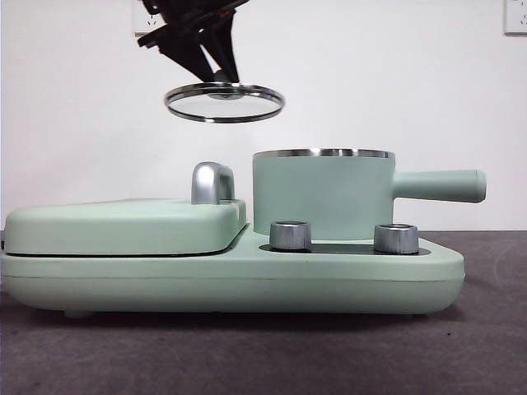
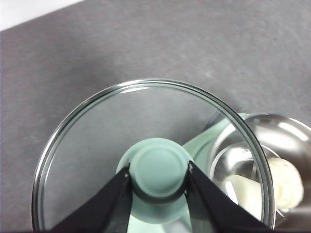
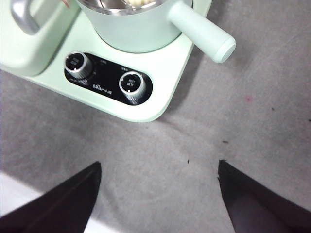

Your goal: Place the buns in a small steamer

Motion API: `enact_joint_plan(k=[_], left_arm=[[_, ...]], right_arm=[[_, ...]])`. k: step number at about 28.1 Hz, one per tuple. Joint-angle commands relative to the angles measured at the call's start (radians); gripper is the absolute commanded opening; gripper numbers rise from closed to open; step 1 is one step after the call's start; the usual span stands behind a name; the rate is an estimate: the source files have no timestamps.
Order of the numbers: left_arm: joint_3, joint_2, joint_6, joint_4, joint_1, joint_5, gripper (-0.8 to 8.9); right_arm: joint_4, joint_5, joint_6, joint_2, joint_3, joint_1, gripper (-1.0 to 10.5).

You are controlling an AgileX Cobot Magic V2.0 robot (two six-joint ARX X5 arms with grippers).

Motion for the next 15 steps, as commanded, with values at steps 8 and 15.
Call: enact_joint_plan(k=[8, 15], left_arm=[[0.041, 0.011, 0.051, 0.008, -0.131, 0.073, 0.55], [-0.050, 0.011, 0.076, 0.051, -0.195, 0.158, 0.11]], right_arm=[[0.069, 0.000, 0.014, -0.341, -0.121, 0.006, 3.8], [0.071, 0.001, 0.014, -0.365, -0.121, 0.006, 3.8]])
